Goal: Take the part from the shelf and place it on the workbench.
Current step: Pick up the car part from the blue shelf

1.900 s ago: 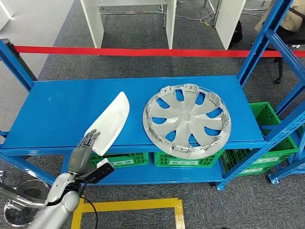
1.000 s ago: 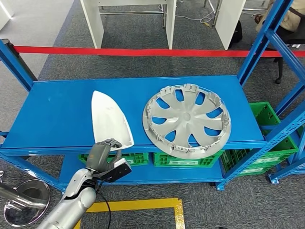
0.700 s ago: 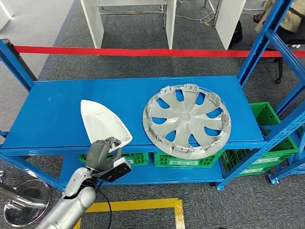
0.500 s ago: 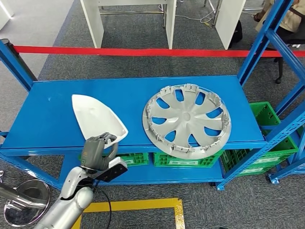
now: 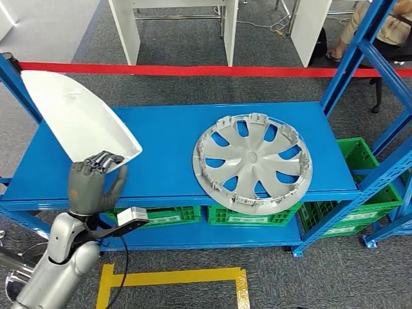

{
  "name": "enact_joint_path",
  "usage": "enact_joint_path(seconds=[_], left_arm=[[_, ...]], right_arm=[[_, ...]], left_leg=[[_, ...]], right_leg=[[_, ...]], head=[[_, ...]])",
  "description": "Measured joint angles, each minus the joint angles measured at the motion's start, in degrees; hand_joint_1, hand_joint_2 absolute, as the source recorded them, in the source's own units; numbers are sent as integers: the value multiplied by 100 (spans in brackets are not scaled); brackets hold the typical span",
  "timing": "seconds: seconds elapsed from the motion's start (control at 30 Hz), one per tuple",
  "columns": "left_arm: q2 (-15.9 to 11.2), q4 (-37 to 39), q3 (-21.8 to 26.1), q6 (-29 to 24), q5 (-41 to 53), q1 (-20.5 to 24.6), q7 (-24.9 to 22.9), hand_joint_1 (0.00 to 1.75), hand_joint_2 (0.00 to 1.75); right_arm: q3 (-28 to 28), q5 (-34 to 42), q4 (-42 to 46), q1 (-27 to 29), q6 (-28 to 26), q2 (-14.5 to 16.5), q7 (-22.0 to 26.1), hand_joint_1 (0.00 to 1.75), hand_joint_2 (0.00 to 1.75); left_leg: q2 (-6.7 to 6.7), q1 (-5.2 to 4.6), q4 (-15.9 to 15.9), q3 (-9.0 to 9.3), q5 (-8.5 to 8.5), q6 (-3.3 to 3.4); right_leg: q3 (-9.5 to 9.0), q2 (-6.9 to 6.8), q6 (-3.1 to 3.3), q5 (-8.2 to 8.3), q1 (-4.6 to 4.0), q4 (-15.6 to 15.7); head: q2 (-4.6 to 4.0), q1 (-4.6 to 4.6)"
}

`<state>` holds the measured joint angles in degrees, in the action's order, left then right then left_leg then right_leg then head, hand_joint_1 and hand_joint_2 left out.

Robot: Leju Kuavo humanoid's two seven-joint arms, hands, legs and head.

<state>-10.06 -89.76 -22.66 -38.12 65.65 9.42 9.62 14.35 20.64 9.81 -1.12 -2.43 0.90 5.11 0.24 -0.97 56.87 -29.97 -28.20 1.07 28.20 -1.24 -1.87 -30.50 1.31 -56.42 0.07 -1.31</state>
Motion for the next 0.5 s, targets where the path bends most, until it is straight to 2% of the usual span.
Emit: enact_joint_path(seconds=[0.5], left_arm=[[-383,-622,72,-35,608,140,-255,175,175]], right_arm=[[-40,69,0,-4,-2,0,62,0,0]], left_leg=[[0,0,0,0,0,0]], right_leg=[[0,1,0,0,0,0]], head=[[0,1]])
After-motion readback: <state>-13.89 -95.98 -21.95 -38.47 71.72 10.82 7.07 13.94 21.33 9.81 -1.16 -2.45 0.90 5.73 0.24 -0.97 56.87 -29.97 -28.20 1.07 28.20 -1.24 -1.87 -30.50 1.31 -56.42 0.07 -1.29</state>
